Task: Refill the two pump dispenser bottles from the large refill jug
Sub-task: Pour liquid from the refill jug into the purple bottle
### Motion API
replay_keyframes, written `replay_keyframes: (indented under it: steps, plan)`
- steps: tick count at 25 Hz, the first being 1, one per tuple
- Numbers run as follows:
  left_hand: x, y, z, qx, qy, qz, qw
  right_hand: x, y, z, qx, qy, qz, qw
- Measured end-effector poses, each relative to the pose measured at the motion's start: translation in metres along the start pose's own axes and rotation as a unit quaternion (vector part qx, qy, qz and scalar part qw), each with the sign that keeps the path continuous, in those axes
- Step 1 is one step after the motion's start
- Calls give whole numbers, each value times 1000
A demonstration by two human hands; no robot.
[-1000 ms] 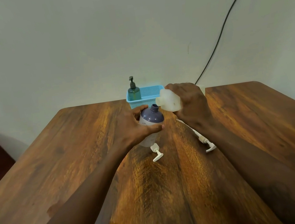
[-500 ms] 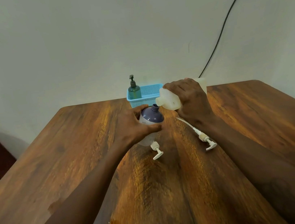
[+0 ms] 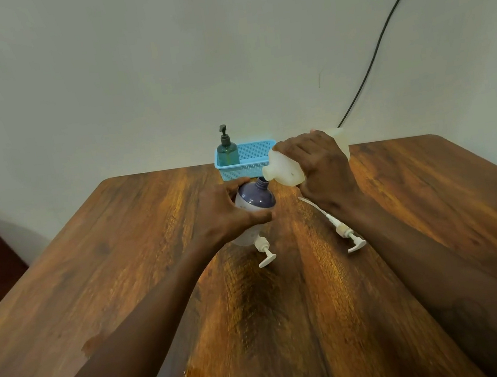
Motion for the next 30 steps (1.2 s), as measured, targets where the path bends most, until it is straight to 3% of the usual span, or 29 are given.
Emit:
replay_keyframes:
  steps: [30]
  plan:
    - [9,-4,-2,-19,1,29,999,5,5,3,13,11,-27,999]
Point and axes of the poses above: each hand's wrist, its own z-axis towards the middle knuckle, its own y-axis out of the back of the hand, x = y × z, the point moved 4 cm from there along z, towards the middle knuckle, and after that the axes turned 9 degrees about x, right-handed, at the moved point
